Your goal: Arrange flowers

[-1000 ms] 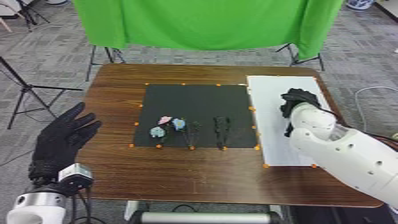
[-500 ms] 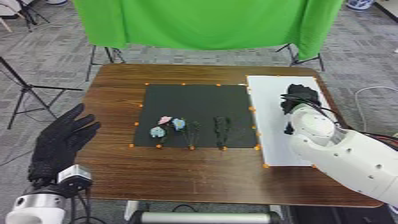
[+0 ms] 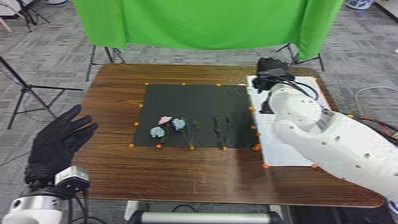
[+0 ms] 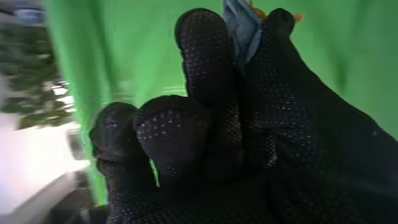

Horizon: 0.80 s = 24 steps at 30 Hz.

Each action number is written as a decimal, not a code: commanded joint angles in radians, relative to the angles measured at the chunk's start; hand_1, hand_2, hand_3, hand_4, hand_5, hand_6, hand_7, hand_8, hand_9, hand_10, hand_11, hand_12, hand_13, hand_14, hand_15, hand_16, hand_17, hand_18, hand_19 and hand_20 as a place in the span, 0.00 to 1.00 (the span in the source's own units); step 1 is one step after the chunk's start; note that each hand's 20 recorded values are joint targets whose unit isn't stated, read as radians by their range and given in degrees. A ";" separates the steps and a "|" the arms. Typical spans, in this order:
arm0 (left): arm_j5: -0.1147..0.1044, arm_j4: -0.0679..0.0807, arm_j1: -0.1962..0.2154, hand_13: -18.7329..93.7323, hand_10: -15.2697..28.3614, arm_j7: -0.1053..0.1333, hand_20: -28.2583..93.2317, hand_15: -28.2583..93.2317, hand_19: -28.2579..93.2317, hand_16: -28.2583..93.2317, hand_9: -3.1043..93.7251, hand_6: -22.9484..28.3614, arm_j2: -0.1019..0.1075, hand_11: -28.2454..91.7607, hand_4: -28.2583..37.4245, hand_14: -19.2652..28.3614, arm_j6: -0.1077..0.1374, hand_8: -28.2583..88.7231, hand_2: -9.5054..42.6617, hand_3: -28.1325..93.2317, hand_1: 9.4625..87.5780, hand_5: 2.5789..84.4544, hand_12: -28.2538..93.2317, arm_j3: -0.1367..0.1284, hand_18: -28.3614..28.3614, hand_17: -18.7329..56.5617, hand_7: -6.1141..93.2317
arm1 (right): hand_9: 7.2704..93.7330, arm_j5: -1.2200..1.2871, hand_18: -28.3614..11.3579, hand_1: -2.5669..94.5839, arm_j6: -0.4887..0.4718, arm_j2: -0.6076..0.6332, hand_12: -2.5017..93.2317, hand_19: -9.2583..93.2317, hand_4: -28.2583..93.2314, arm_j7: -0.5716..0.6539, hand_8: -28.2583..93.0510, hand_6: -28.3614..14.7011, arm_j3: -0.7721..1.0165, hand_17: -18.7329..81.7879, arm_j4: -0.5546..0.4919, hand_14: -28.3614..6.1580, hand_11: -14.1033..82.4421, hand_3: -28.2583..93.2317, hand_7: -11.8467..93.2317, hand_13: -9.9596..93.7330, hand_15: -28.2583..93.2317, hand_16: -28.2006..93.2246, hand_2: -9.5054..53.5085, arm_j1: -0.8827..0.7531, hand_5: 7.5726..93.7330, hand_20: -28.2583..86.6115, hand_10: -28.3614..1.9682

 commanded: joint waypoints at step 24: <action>0.004 0.015 -0.045 0.41 0.82 -0.030 0.19 0.64 0.72 0.15 0.41 0.65 0.009 0.46 0.15 0.97 -0.019 0.16 0.29 0.91 0.20 0.44 0.31 0.001 0.93 0.14 0.19 | 0.97 -0.068 0.11 0.56 -0.126 -0.338 0.36 1.00 0.00 -0.082 0.24 0.67 -0.104 0.58 0.029 0.61 0.36 0.91 0.39 0.85 0.88 0.37 0.00 -0.076 0.86 0.69 0.62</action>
